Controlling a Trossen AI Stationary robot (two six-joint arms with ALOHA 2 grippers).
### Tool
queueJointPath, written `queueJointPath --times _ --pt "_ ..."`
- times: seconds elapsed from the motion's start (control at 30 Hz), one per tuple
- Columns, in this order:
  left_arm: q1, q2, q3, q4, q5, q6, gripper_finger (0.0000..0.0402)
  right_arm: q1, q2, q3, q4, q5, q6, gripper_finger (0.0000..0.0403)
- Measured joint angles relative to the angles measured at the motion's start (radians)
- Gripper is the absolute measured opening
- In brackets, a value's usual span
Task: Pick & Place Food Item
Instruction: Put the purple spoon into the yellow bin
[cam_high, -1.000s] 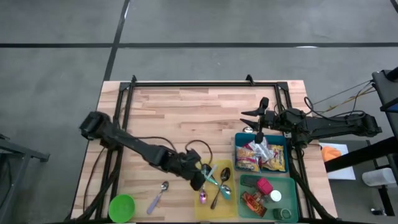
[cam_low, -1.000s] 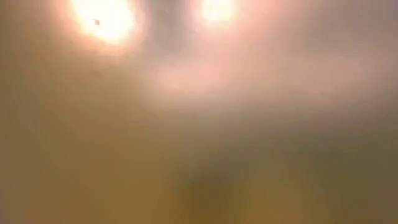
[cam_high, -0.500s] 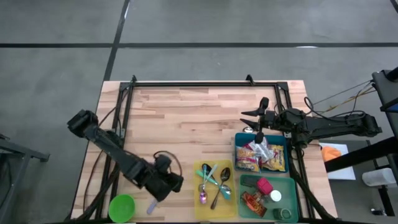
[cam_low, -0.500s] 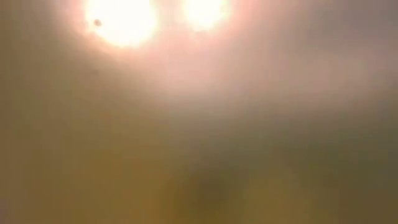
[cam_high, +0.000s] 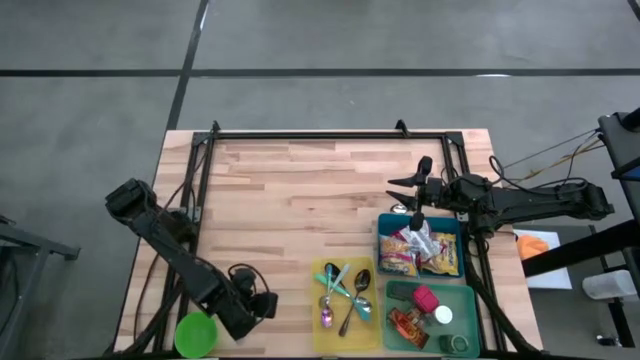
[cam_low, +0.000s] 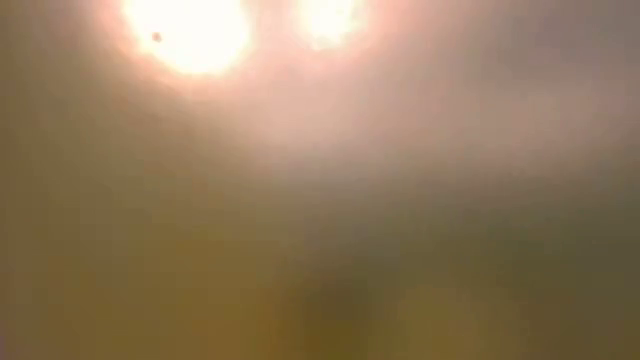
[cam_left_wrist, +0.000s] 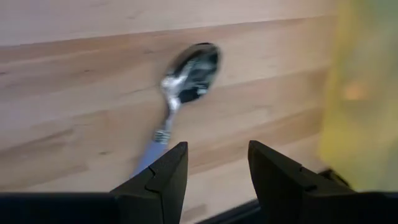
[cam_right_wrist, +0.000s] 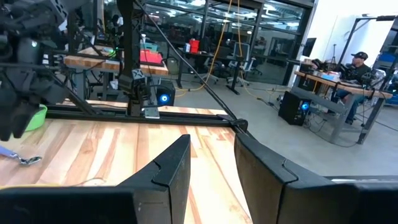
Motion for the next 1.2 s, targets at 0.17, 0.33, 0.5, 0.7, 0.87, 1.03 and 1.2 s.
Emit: queueJointPath --times 0.17,0.33,0.5,0.7,0.87,1.03,1.2 --pt "0.004 0.0 -0.055 0.059 0.065 0.115 0.0169 0.0 0.0 0.0 0.0 0.0 0.0 0.0121" --pt "0.017 0.0 -0.073 0.072 0.071 0.276 0.0169 0.0 0.0 0.0 0.0 0.0 0.0 0.0121" --pt "0.021 0.032 -0.034 0.041 0.099 0.289 0.0169 0.0 0.0 0.0 0.0 0.0 0.0 0.0121" --pt "0.045 0.112 0.03 -0.03 0.184 0.294 0.0169 0.0 0.0 0.0 0.0 0.0 0.0 0.0121" --pt "0.048 0.135 0.044 -0.033 0.188 0.307 0.0169 0.0 0.0 0.0 0.0 0.0 0.0 0.0121" --pt "0.043 0.14 0.042 -0.073 0.156 0.319 0.0169 0.0 0.0 0.0 0.0 0.0 0.0 0.0121" --pt "0.042 0.178 0.046 -0.059 0.138 0.353 0.0169 0.0 0.0 0.0 0.0 0.0 0.0 0.0121"
